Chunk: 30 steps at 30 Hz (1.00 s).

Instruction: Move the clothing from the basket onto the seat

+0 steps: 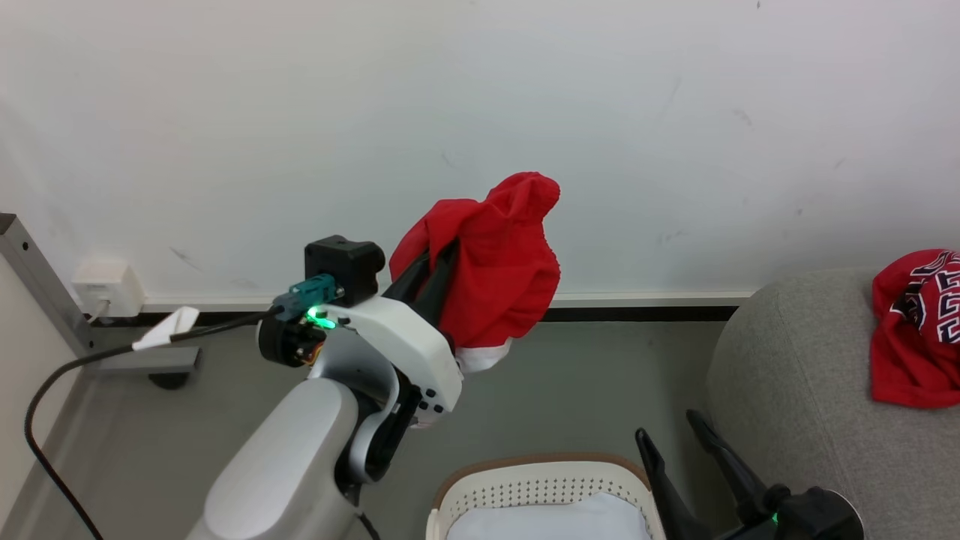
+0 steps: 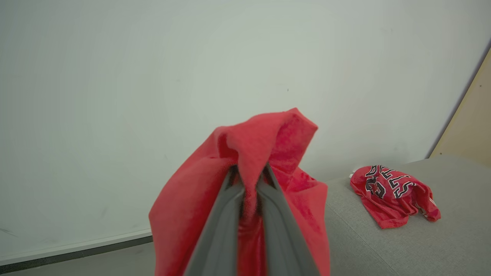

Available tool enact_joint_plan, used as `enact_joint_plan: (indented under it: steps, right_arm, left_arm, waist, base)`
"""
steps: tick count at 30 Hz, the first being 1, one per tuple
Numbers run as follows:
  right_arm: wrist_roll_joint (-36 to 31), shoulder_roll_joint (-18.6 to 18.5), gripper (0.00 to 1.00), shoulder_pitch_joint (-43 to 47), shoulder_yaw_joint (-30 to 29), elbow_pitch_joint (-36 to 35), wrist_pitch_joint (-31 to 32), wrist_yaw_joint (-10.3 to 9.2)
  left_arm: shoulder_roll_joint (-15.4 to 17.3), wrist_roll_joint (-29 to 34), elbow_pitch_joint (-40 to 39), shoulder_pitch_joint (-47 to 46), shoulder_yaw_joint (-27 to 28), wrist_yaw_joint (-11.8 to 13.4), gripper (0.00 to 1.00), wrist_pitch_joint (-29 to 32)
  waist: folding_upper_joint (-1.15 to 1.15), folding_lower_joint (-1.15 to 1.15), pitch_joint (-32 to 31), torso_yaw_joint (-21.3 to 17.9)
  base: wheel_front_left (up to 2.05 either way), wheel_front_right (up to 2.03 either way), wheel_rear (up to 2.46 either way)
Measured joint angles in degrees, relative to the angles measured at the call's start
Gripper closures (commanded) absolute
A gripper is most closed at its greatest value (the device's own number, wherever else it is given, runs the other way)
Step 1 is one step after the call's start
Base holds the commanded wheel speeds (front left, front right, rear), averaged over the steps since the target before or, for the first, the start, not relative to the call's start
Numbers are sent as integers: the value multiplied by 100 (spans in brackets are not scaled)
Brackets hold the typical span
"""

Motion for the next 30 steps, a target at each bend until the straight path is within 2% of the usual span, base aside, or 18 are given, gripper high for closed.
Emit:
enact_joint_plan:
  steps: [6,12,19,21,26,30]
  right_arm:
    - [218,-244,0,-594,771,94,0,0]
    - [302,-185,0,-1331,1366,358,0,0]
    - [-51,-11,0,-1972,1604,575,0,0]
    - [-325,-8,0,-2129,1656,659,0,0]
    - [-898,-47,0,-2488,1863,1045,0,0]
    - [-1058,8,0,-2720,1835,1430,0,0]
  left_arm:
    - [-63,0,-62,-1,-102,-10,100,11]
    - [-137,0,-93,-7,-234,-43,100,53]
    - [-224,0,-71,-24,-386,-96,100,76]
    - [-252,0,-74,-31,-433,-101,100,99]
    - [-292,0,-100,-34,-536,-140,100,143]
    - [-326,-12,-119,-35,-615,-172,100,179]
  waist:
    - [0,0,-5,21]
    - [0,0,6,88]
    - [0,0,24,182]
    - [0,0,26,213]
    - [0,0,23,275]
    - [0,0,19,308]
  base:
    - [0,0,0]
    - [0,0,0]
    - [0,0,0]
    - [0,0,0]
    - [0,0,0]
    - [0,0,0]
